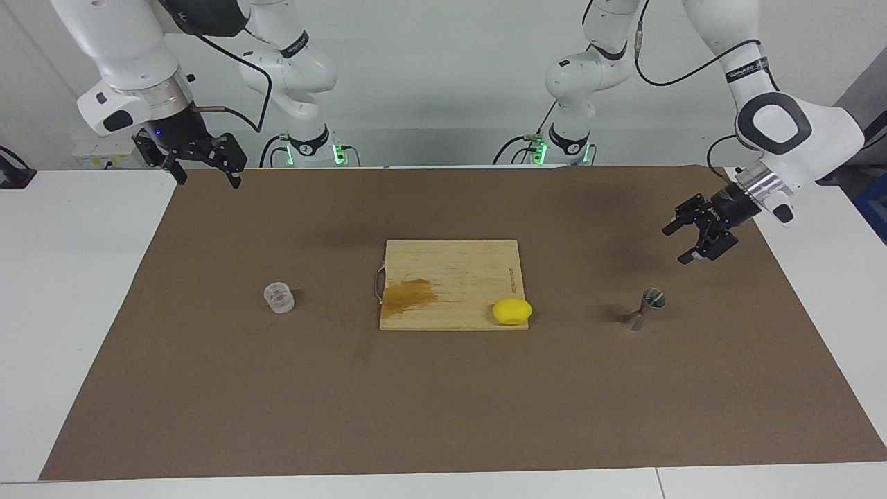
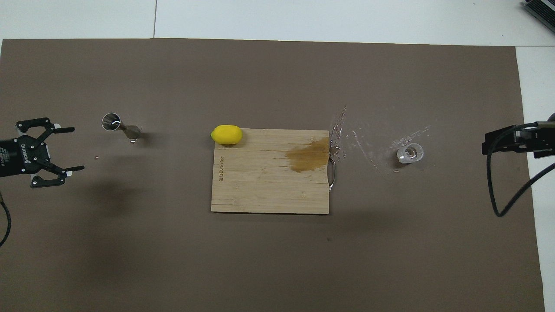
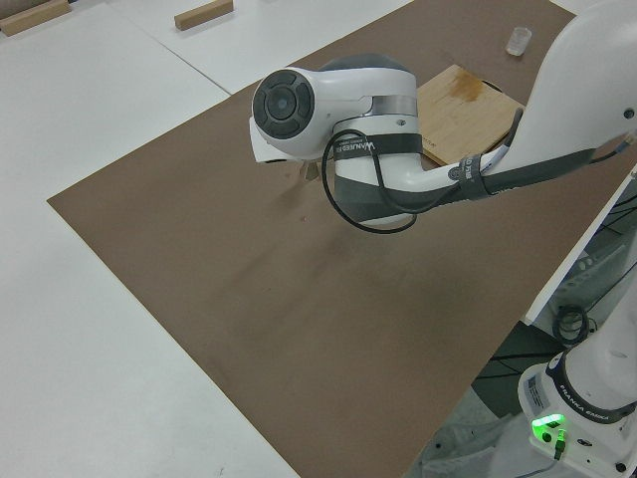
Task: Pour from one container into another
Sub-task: 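Open the left gripper and reach toward the small metal cup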
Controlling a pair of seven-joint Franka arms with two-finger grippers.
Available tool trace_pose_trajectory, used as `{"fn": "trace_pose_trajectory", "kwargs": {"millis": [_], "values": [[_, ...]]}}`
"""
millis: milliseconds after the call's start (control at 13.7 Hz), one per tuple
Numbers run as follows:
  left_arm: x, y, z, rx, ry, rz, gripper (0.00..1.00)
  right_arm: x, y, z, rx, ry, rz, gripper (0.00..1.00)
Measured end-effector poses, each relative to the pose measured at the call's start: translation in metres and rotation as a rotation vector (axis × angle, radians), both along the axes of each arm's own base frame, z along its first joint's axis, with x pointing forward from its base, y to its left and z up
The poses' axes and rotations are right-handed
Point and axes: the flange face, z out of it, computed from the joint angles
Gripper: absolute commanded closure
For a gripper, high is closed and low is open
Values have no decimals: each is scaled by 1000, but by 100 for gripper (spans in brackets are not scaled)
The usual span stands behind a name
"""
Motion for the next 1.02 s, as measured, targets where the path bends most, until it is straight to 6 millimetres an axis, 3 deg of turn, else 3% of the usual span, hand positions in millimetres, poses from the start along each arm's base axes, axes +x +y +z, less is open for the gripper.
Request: {"fn": "trace_pose_trajectory", "kwargs": {"millis": [585, 1023], "values": [[-3, -4, -68, -300, 102, 395, 0, 0, 0, 0, 0, 0, 0, 0], [9, -31, -76, -344, 95, 477, 0, 0, 0, 0, 0, 0, 0, 0]]}}
